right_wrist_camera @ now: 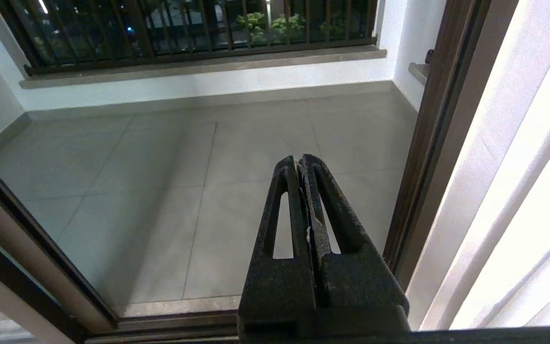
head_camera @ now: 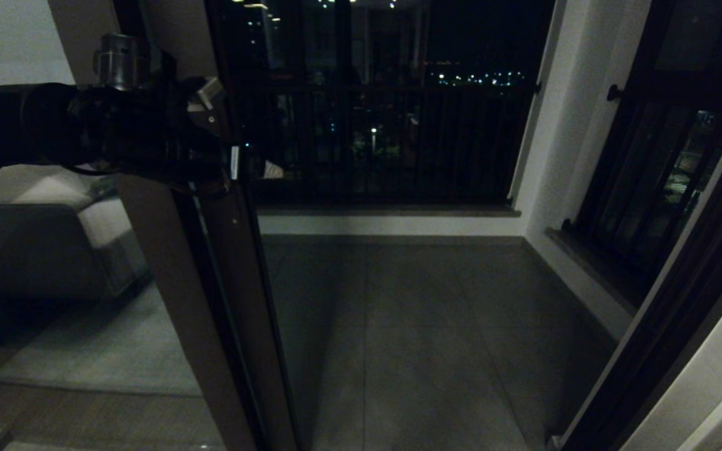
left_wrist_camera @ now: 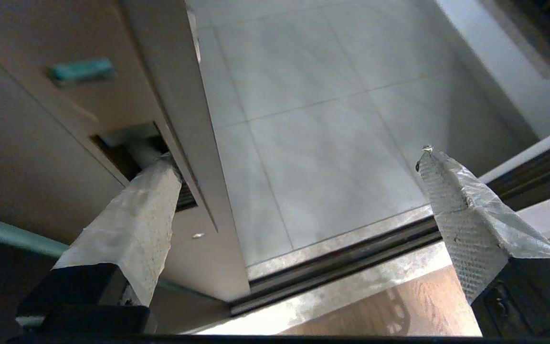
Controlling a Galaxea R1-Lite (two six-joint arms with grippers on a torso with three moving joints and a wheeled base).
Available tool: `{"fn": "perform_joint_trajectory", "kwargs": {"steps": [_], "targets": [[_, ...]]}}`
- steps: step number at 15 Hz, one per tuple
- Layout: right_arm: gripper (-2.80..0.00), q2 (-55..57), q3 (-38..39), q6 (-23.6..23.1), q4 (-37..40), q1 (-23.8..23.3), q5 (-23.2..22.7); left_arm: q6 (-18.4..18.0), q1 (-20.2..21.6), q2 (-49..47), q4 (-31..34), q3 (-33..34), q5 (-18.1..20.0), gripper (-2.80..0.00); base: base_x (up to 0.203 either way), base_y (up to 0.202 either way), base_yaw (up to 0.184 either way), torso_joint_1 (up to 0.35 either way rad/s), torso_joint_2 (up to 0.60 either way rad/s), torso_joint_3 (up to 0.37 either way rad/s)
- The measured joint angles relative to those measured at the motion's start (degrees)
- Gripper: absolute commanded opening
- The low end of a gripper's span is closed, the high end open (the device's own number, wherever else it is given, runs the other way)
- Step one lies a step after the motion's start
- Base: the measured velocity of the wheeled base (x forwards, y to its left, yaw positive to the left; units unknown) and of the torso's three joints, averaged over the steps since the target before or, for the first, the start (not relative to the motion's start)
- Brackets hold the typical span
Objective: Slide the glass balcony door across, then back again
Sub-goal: Close the slid door
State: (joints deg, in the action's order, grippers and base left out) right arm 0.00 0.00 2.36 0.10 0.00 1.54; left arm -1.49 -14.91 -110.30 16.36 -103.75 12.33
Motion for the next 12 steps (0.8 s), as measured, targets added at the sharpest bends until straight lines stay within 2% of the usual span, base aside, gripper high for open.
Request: {"fn": "perform_joint_trajectory", "kwargs": {"steps": [12], "targets": [[-2.8, 0.0, 0.0, -0.01, -0.02, 0.0, -0.05, -0.02, -3.18, -0.39, -0.13, -0.05, 0.55, 0.0, 0.0, 0.0, 0.0, 0.0, 0.0, 0.0]]}}
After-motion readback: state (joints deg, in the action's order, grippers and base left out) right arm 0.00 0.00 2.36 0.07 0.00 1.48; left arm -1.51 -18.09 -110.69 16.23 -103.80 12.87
